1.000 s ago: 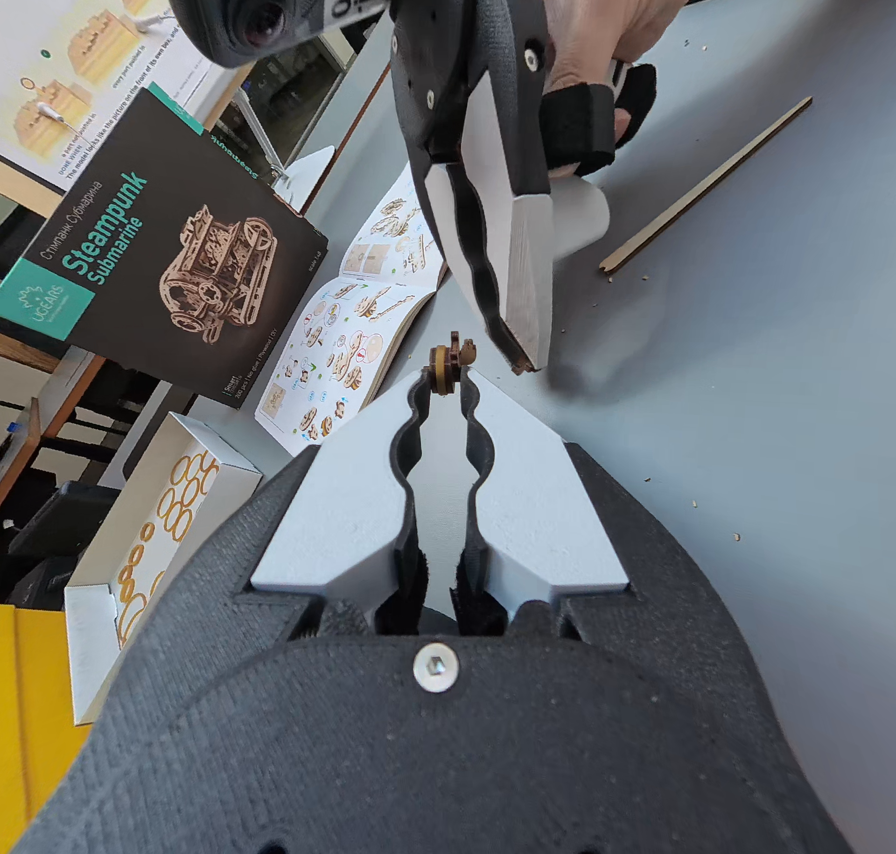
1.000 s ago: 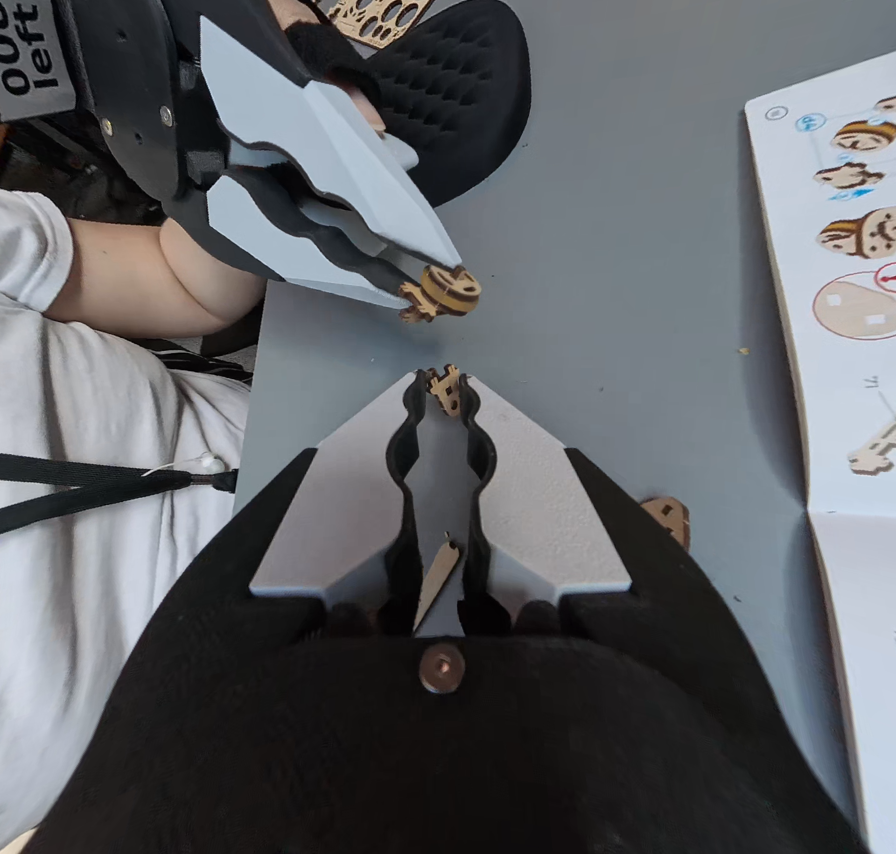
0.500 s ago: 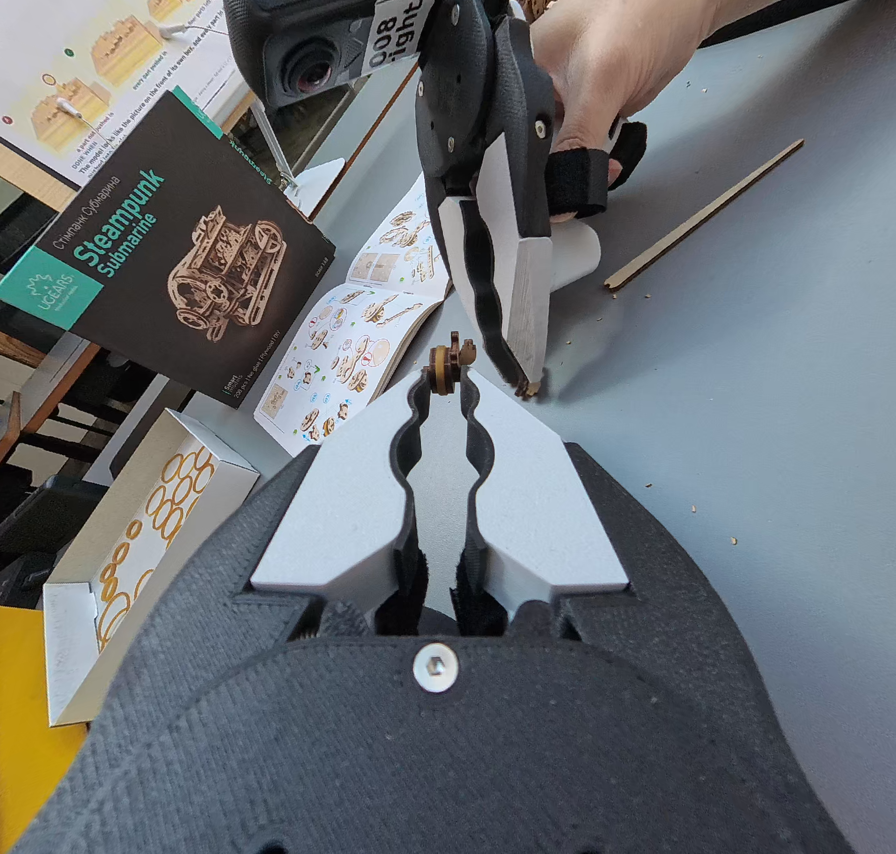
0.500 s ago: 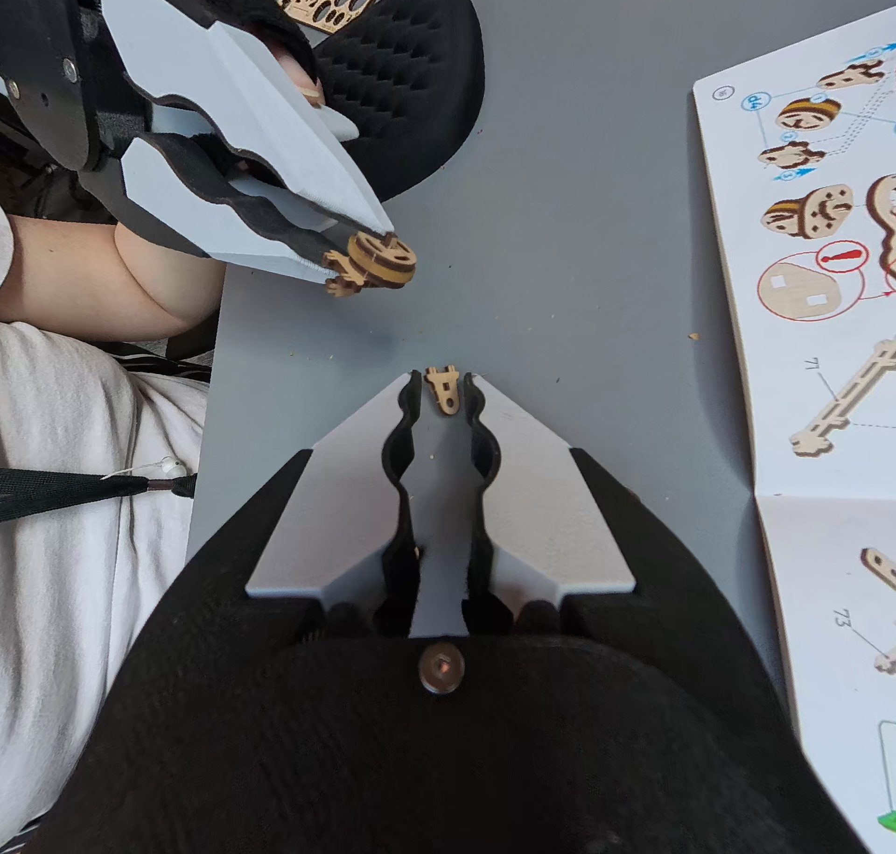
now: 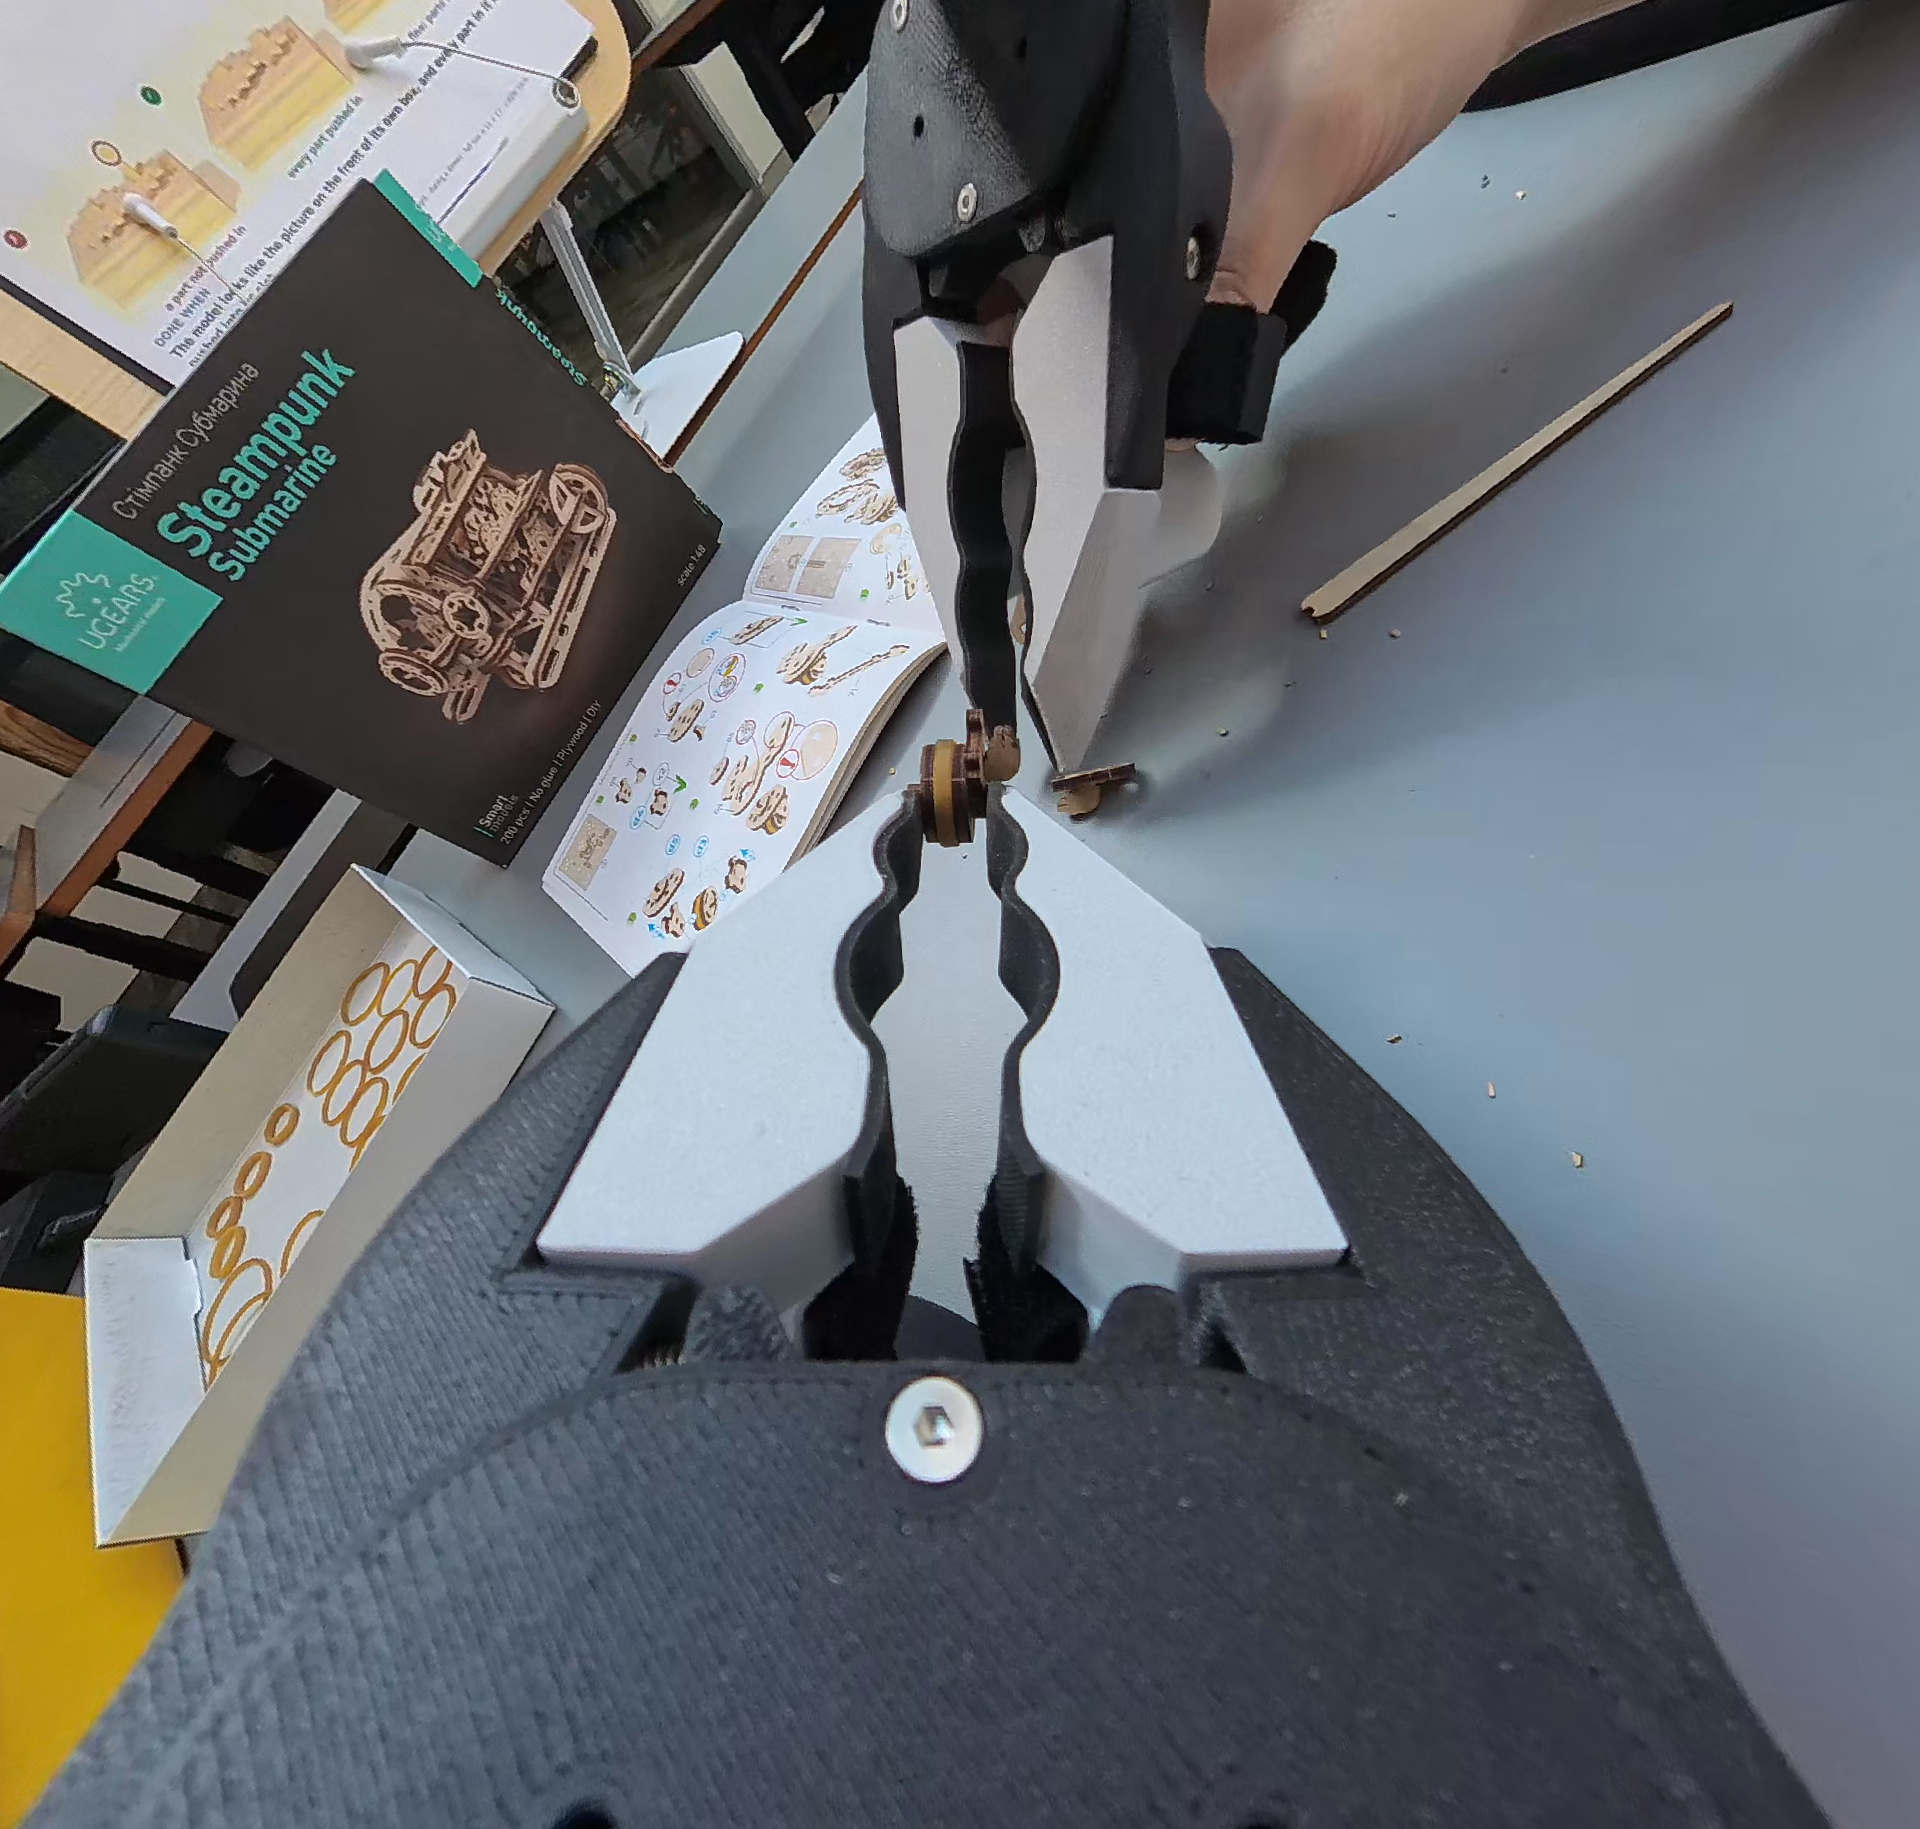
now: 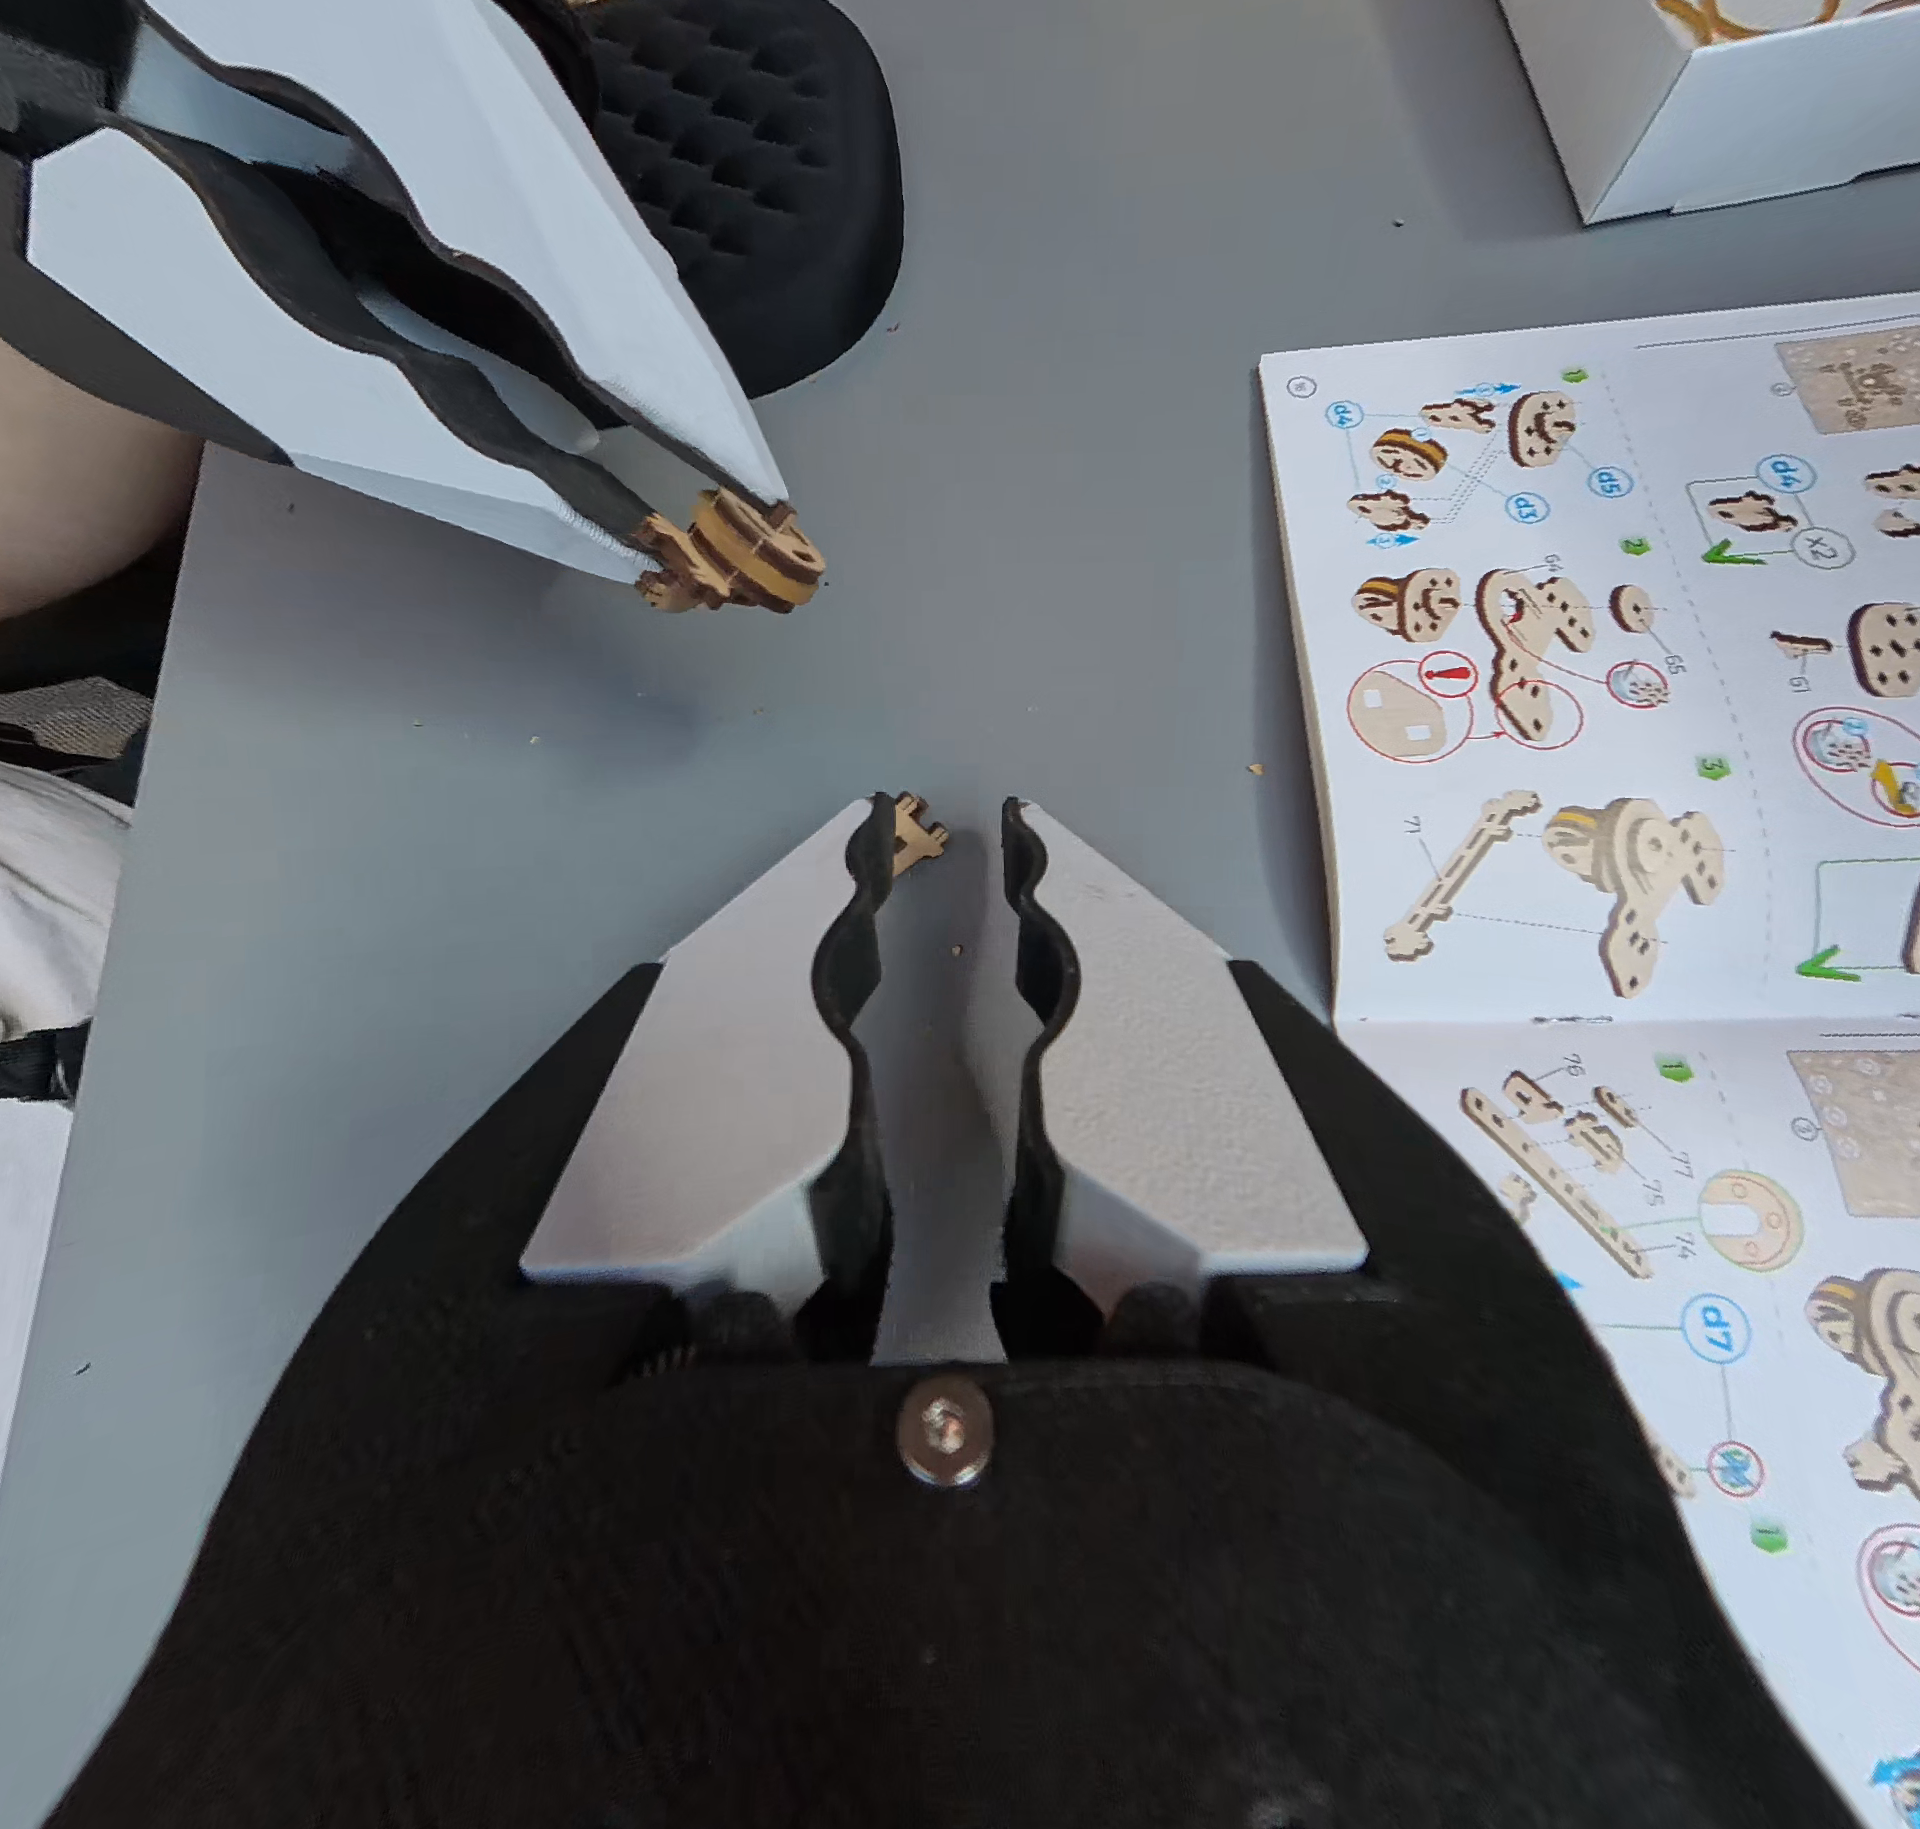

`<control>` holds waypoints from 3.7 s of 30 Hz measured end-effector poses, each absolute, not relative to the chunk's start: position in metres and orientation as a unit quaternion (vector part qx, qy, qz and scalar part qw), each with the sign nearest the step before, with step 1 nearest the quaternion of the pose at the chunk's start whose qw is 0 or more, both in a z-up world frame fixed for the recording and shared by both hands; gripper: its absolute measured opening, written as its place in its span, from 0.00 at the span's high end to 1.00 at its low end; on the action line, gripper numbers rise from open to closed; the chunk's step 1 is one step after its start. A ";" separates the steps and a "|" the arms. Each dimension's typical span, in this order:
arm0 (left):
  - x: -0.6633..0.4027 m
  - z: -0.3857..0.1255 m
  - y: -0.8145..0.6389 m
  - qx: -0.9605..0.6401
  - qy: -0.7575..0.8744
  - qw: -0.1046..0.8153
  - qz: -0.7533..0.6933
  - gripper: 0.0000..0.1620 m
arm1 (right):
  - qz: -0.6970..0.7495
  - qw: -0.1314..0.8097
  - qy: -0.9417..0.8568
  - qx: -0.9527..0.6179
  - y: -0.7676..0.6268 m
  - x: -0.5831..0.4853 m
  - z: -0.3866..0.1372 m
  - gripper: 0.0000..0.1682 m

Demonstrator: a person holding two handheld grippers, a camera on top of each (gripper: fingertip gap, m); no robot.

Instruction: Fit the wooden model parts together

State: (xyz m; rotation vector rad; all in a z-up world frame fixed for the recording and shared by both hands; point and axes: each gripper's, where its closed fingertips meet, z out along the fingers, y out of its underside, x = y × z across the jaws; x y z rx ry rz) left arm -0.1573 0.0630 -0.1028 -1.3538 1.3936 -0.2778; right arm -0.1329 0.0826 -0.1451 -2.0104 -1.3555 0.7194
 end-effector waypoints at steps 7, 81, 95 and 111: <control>-0.163 -0.100 0.070 -0.586 0.572 0.561 -0.118 0.94 | 0.212 0.327 -0.580 -0.715 0.080 -0.120 -0.141 0.90; -0.151 -0.149 0.064 -0.498 0.691 0.521 0.061 0.87 | -0.062 0.520 -0.643 -0.559 0.082 -0.140 -0.121 0.95; -0.159 -0.132 0.059 -0.559 0.649 0.509 -0.082 0.90 | -0.179 0.558 -0.660 -0.469 0.072 -0.151 -0.123 0.95; -0.162 -0.153 0.063 -0.562 0.681 0.468 -0.033 0.92 | -0.241 0.549 -0.678 -0.426 0.068 -0.157 -0.129 0.95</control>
